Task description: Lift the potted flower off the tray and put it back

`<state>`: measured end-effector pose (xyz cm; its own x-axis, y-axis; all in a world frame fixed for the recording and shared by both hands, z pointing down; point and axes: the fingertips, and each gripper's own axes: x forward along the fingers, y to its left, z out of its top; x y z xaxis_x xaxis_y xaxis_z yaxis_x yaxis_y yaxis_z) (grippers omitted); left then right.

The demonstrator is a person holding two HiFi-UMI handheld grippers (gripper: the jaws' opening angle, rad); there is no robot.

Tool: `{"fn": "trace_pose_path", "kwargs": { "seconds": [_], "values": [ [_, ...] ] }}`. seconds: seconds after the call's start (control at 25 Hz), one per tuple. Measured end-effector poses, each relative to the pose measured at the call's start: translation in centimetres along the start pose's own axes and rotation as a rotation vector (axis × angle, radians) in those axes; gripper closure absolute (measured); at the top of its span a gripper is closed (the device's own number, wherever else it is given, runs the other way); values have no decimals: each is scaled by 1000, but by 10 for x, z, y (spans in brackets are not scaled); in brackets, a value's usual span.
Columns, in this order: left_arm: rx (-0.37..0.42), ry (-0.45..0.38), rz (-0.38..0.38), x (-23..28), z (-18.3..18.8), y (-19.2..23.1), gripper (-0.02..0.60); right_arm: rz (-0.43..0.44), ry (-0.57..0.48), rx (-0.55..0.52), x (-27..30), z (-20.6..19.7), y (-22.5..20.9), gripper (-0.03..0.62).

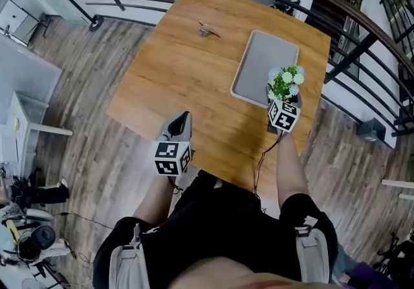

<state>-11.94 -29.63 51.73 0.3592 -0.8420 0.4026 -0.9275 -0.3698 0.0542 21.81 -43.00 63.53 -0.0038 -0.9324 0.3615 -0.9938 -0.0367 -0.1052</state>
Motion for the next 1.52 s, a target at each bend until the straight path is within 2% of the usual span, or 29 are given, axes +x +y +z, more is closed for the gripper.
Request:
{"fn": "trace_pose_path", "kwargs": {
  "seconds": [0.4,0.8,1.16,1.36,1.52],
  "values": [
    [-7,22,87,-2,-12,19,569,25,198,-32,43,-77,9,115],
    [12,9,71,-1,0,13,569,40,235,-89,47,-84,15,114],
    [30,-40,-37,3,27,-14,569,-3,129,-106,-11,-45,12,109],
    [24,-59,-125,13,41,-38,569,2,-13,-103,-60,4,19,109],
    [12,-75,-194,22,50,-54,569,24,-168,-117,-105,61,30,114]
  ]
}}
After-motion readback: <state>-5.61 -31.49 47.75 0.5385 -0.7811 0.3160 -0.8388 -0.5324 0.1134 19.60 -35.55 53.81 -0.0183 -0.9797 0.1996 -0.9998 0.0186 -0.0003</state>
